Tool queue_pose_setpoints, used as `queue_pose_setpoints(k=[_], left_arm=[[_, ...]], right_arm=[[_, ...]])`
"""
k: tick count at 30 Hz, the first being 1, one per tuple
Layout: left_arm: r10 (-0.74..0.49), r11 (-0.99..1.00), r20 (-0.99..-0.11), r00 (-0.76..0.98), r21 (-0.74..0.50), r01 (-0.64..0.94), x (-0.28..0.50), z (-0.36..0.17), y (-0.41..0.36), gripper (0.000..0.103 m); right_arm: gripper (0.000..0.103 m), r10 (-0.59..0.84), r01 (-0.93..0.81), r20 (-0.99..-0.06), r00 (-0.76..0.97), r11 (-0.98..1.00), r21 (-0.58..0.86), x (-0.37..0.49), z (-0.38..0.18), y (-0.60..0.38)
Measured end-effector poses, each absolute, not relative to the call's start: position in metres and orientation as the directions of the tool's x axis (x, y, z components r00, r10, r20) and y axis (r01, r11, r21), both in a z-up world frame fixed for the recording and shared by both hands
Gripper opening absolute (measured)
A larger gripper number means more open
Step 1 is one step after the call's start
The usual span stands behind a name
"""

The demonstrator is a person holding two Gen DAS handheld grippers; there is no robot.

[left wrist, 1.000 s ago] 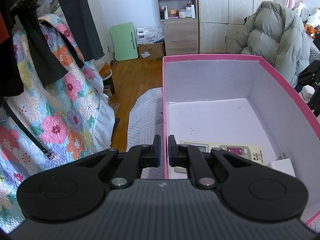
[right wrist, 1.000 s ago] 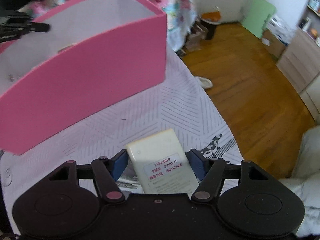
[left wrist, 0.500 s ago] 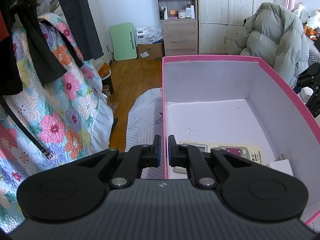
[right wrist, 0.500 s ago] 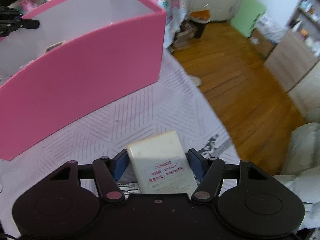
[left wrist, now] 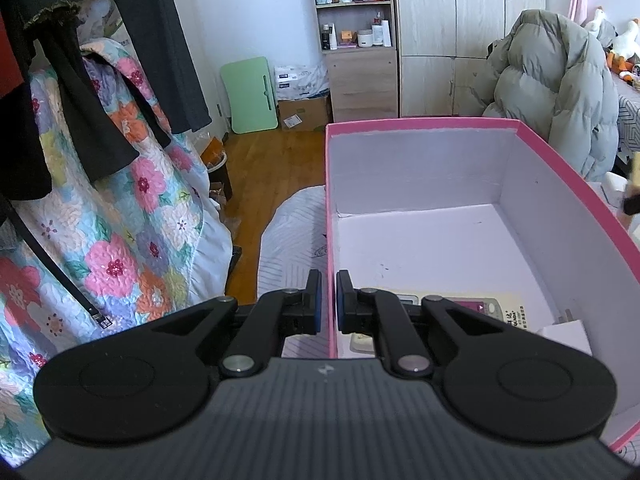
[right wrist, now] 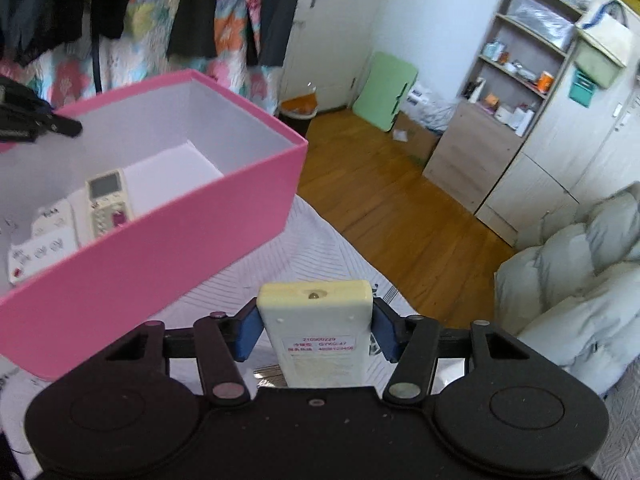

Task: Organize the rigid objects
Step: 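Lift the cream remote into the pink box and open the right gripper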

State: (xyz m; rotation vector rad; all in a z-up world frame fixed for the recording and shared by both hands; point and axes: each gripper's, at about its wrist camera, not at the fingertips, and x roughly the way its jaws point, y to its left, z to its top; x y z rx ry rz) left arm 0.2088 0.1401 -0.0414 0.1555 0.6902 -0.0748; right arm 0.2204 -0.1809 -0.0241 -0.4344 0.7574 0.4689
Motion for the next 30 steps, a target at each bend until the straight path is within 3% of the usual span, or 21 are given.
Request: queue_pose_setpoints(k=[16,25,30], left_arm=[[-0.031,0.988,-0.635,0.772,0.096,0.119,0.209,-0.042,0.146,0.008],[-0.027,0.99,-0.634,0.773,0.091,0.109,0.209,-0.042,0.146,0.007],[-0.032,0.988,-0.632,0.774,0.095,0.118,0.209,-0.042,0.145,0.005]], right_arm=[[0.062,0.294,-0.486,-0.589,0.753,0.852,-0.196,0.167,0.026,-0.16],[0.061,0.441,-0.555,-0.484,0.756,0.823,-0.118,0.172,0.063,-0.121],[0.061,0.51,-0.615,-0.481,0.713,0.785,-0.079,0.192,0.056,-0.085]])
